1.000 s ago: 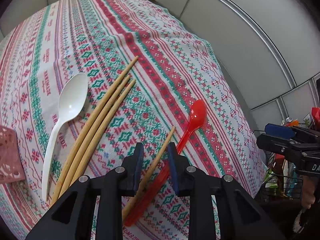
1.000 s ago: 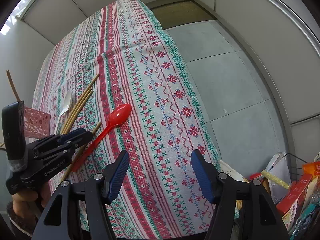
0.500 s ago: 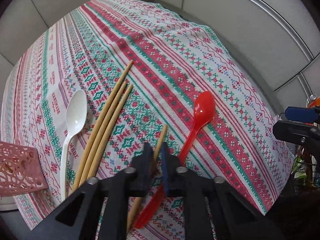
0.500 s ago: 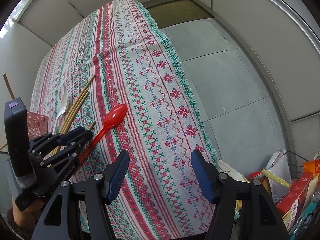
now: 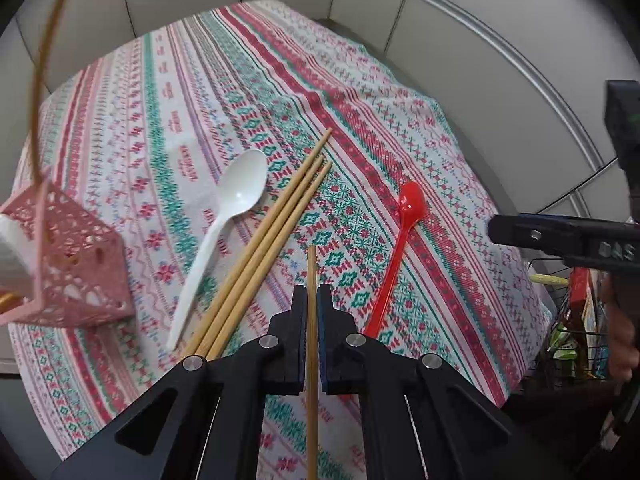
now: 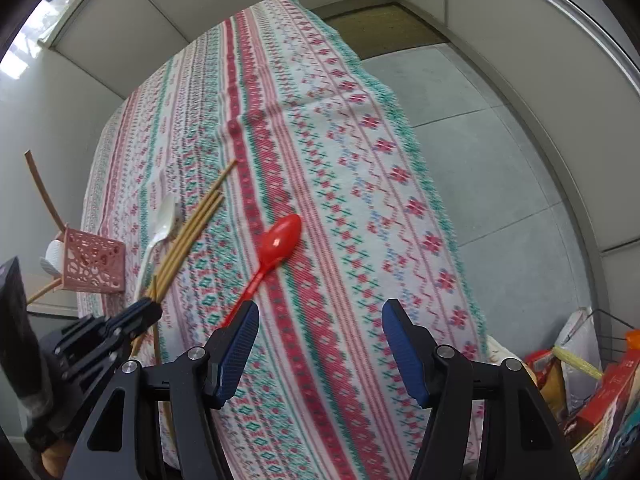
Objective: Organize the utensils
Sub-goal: 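Lift the chopstick with the left gripper while the right gripper grasps another chopstick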
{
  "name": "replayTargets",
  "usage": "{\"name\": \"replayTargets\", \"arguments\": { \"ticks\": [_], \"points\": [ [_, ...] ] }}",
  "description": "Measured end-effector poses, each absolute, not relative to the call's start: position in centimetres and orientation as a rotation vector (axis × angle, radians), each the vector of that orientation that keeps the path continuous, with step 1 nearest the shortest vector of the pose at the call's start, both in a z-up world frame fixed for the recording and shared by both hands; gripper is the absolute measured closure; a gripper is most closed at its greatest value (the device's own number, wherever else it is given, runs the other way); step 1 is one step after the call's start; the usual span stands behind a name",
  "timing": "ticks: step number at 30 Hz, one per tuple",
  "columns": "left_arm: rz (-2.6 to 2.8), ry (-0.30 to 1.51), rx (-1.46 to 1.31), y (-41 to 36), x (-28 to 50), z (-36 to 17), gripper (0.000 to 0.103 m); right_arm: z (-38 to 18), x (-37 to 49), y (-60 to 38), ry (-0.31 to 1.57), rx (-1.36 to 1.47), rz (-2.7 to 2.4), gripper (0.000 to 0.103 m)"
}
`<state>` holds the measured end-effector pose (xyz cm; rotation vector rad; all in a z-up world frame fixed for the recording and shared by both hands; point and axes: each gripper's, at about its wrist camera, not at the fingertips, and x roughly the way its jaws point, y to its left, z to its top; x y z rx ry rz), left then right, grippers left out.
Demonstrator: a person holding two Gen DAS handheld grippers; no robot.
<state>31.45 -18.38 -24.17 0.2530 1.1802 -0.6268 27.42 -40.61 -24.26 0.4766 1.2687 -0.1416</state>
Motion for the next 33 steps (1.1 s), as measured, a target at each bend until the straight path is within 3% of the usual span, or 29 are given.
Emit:
{"name": "replayTargets", "arguments": {
  "ticks": [10, 21, 33],
  "points": [
    [-0.59, 1.101, 0.202, -12.0, 28.3, -21.5, 0.099, -24.8, 31.3, -37.2, 1.231, 0.541, -0.123, 0.039],
    [-0.544, 1.101, 0.122, -6.4, 27.8, -20.6, 0.099, -28.2, 36.4, -33.2, 1.287, 0.576, -0.116, 0.064],
    [-0.553, 1.106, 0.118, -5.6, 27.7, -20.5, 0.099, -29.0, 38.6, -28.8, 1.302, 0.359, -0.194, 0.065]
  ]
}}
